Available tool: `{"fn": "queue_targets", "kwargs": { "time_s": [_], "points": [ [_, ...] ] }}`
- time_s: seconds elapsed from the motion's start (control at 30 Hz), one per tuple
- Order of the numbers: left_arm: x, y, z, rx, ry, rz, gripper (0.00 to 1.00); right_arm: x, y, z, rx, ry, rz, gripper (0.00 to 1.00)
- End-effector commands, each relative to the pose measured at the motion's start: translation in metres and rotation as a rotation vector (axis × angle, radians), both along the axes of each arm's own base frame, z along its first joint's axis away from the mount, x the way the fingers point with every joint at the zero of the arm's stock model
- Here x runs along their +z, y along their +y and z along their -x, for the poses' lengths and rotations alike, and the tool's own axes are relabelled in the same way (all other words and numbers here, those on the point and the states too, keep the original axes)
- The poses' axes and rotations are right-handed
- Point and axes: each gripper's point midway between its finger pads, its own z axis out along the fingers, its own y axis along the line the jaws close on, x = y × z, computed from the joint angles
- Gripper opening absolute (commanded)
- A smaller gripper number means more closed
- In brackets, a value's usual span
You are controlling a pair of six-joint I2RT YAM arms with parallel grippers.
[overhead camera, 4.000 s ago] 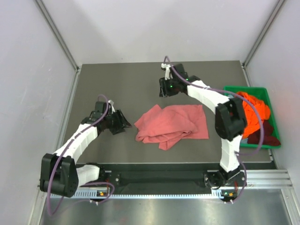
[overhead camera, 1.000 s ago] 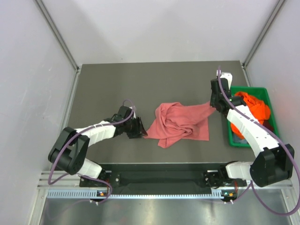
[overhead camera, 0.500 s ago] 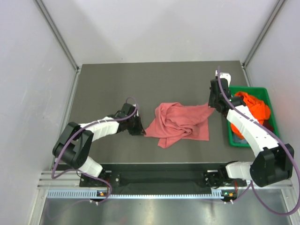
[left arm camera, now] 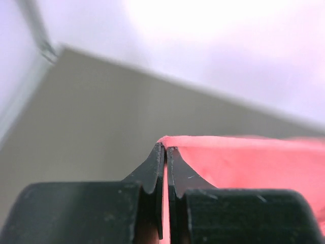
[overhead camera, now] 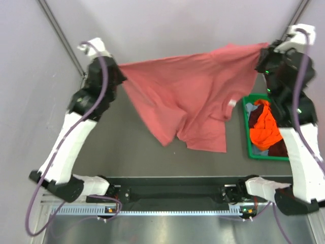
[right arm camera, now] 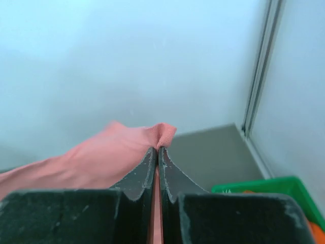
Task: Fold and stack the t-shirts
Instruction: Flatten the tshirt out
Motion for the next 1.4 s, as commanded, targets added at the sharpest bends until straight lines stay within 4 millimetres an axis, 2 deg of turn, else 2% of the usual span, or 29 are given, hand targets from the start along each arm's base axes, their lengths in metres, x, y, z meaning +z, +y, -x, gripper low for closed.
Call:
{"fn": "queue_targets", "kwargs": {
  "time_s": [0.0, 0.07, 0.1, 0.17, 0.2, 0.33, 0.4, 0.47, 0.53, 0.63, 0.67, 0.7, 0.73, 0.77, 0.8, 0.83, 0.87, 0.9, 0.97, 1.0, 1.03, 1.07, 1.1, 1.13, 1.2, 1.27, 1.3, 1.33, 1.37],
  "points": [
    [0.038, 0.066, 0.049, 0.203, -0.061, -0.076, 0.00, 0.073, -0.021, 0.080, 0.015, -0.261, 0.002, 0.00],
    [0.049, 0.074, 0.068, 0.197, -0.096, -0.039, 0.00, 0.071, -0.023, 0.101, 0.034, -0.293, -0.012, 0.00],
    [0.048, 0.075, 0.073, 0.189, -0.097, -0.033, 0.00, 0.079, -0.028, 0.128, 0.039, -0.343, -0.034, 0.00],
    [0.049, 0.081, 0.089, 0.177, -0.101, -0.017, 0.00, 0.075, -0.032, 0.148, 0.047, -0.362, -0.044, 0.00],
    [0.051, 0.083, 0.094, 0.176, -0.105, -0.014, 0.00, 0.076, -0.037, 0.168, 0.048, -0.386, -0.057, 0.00],
    [0.067, 0.098, 0.116, 0.195, -0.141, 0.001, 0.00, 0.081, -0.044, 0.204, 0.060, -0.437, -0.069, 0.00],
    [0.080, 0.097, 0.122, 0.169, -0.179, 0.030, 0.00, 0.086, -0.042, 0.207, 0.074, -0.453, -0.072, 0.00],
    [0.085, 0.085, 0.122, 0.093, -0.203, 0.050, 0.00, 0.090, -0.034, 0.203, 0.110, -0.455, -0.063, 0.00],
    [0.090, 0.076, 0.118, 0.055, -0.230, 0.068, 0.00, 0.085, -0.023, 0.185, 0.148, -0.419, -0.051, 0.00],
    [0.077, 0.067, 0.101, 0.044, -0.202, 0.034, 0.00, 0.069, -0.004, 0.147, 0.201, -0.355, -0.015, 0.00],
    [0.069, 0.062, 0.090, 0.044, -0.177, -0.001, 0.00, 0.065, 0.001, 0.137, 0.214, -0.345, -0.002, 0.00],
    [0.060, 0.060, 0.082, 0.052, -0.156, -0.025, 0.00, 0.057, 0.006, 0.118, 0.218, -0.314, 0.026, 0.00],
    [0.060, 0.059, 0.074, 0.067, -0.164, -0.036, 0.00, 0.047, 0.012, 0.103, 0.234, -0.288, 0.045, 0.00],
    [0.050, 0.054, 0.058, 0.075, -0.138, -0.081, 0.00, 0.052, 0.016, 0.094, 0.238, -0.314, 0.055, 0.00],
    [0.048, 0.053, 0.050, 0.087, -0.135, -0.101, 0.00, 0.044, 0.021, 0.073, 0.241, -0.285, 0.082, 0.00],
    [0.041, 0.052, 0.035, 0.109, -0.110, -0.156, 0.00, 0.044, 0.028, 0.062, 0.260, -0.291, 0.094, 0.00],
    [0.051, 0.050, 0.027, 0.123, -0.144, -0.153, 0.00, 0.052, 0.030, 0.053, 0.261, -0.325, 0.097, 0.00],
    [0.053, 0.051, 0.020, 0.141, -0.149, -0.168, 0.00, 0.044, 0.038, 0.029, 0.271, -0.303, 0.101, 0.00],
    [0.064, 0.051, 0.000, 0.183, -0.177, -0.196, 0.00, 0.053, 0.040, 0.011, 0.256, -0.330, 0.130, 0.00],
    [0.068, 0.057, -0.006, 0.209, -0.187, -0.204, 0.00, 0.049, 0.045, -0.009, 0.253, -0.321, 0.133, 0.00],
    [0.065, 0.057, -0.017, 0.222, -0.178, -0.224, 0.00, 0.069, 0.044, -0.009, 0.246, -0.370, 0.129, 0.00],
    [0.079, 0.062, -0.019, 0.238, -0.205, -0.208, 0.00, 0.065, 0.049, -0.025, 0.248, -0.352, 0.139, 0.00],
    [0.082, 0.071, -0.022, 0.267, -0.206, -0.207, 0.00, 0.072, 0.050, -0.027, 0.250, -0.362, 0.144, 0.00],
    [0.083, 0.073, -0.027, 0.277, -0.202, -0.205, 0.00, 0.089, 0.051, -0.022, 0.259, -0.402, 0.148, 0.00],
    [0.110, 0.080, -0.016, 0.302, -0.252, -0.175, 0.00, 0.108, 0.055, -0.014, 0.286, -0.455, 0.167, 0.00],
    [0.125, 0.083, -0.006, 0.301, -0.294, -0.151, 0.00, 0.121, 0.054, -0.001, 0.292, -0.485, 0.177, 0.00],
    [0.135, 0.085, 0.002, 0.299, -0.322, -0.132, 0.00, 0.129, 0.052, 0.012, 0.297, -0.505, 0.181, 0.00],
    [0.149, 0.091, 0.018, 0.299, -0.362, -0.105, 0.00, 0.133, 0.051, 0.020, 0.302, -0.499, 0.185, 0.00],
    [0.155, 0.092, 0.027, 0.282, -0.385, -0.089, 0.00, 0.145, 0.045, 0.044, 0.303, -0.535, 0.183, 0.00]
  ]
}}
